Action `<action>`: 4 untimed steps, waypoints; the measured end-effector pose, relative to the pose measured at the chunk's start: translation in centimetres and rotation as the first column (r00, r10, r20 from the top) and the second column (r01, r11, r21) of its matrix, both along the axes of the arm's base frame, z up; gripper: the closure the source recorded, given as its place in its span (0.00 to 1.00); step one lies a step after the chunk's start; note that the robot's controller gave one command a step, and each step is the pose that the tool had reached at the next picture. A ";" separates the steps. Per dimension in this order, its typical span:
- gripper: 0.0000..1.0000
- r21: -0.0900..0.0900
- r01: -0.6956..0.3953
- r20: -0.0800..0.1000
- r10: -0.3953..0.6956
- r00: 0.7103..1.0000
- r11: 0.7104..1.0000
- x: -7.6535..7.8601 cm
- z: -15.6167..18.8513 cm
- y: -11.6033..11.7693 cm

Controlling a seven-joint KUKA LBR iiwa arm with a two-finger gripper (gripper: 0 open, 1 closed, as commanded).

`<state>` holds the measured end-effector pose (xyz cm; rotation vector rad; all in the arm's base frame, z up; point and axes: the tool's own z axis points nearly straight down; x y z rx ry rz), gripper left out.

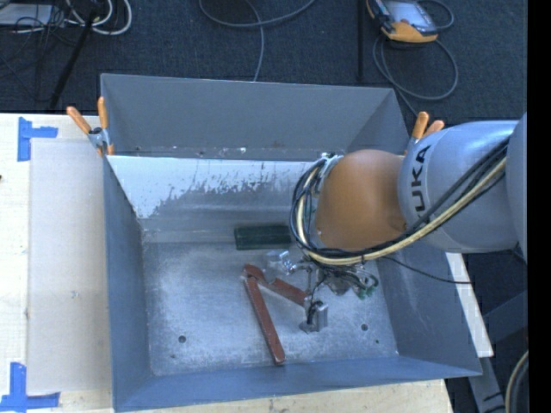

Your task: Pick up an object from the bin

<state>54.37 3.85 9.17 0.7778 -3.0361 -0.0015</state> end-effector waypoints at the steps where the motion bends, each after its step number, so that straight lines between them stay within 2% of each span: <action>1: 0.00 -0.002 -0.011 0.008 0.011 1.000 1.000 5.2 -2.4 -6.0; 2: 1.00 0.003 -0.013 0.008 0.013 1.000 1.000 5.1 -2.2 -5.6; 3: 0.00 0.003 -0.012 0.007 0.012 1.000 1.000 5.1 -2.2 -5.5; 4: 0.00 0.002 -0.455 0.010 0.454 0.891 0.891 5.0 -2.2 -3.0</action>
Offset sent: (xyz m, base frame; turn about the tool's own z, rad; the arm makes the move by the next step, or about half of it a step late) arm 0.0505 -0.0555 -0.0217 -0.0183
